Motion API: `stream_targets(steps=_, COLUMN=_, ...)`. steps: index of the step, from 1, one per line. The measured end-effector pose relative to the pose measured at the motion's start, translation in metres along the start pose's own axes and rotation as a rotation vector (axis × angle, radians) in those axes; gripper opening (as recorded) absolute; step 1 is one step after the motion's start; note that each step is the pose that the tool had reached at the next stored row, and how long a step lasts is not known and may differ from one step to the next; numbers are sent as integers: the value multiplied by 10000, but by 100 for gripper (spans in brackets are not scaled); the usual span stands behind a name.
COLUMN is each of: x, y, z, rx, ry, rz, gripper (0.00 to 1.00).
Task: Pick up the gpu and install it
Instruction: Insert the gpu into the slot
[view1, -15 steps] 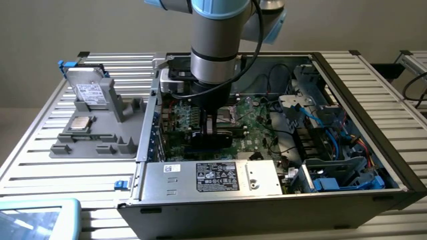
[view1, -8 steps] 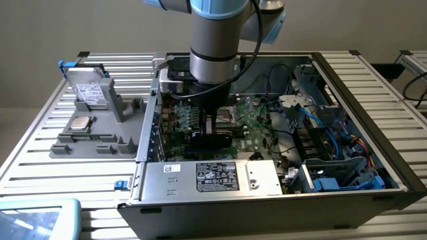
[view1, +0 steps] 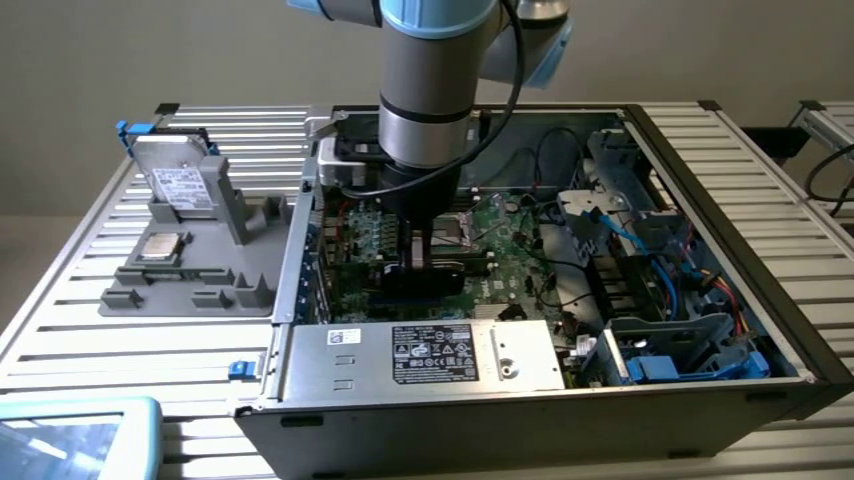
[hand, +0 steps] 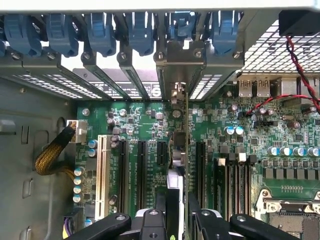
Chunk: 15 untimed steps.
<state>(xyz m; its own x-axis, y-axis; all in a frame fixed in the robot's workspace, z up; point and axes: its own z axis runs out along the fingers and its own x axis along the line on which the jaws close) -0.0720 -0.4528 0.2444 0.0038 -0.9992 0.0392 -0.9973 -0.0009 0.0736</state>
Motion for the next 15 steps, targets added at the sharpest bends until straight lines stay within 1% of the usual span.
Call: stream_targets(steps=15, x=0, y=7, z=9, rx=2, ry=7, rz=-81, gripper=27)
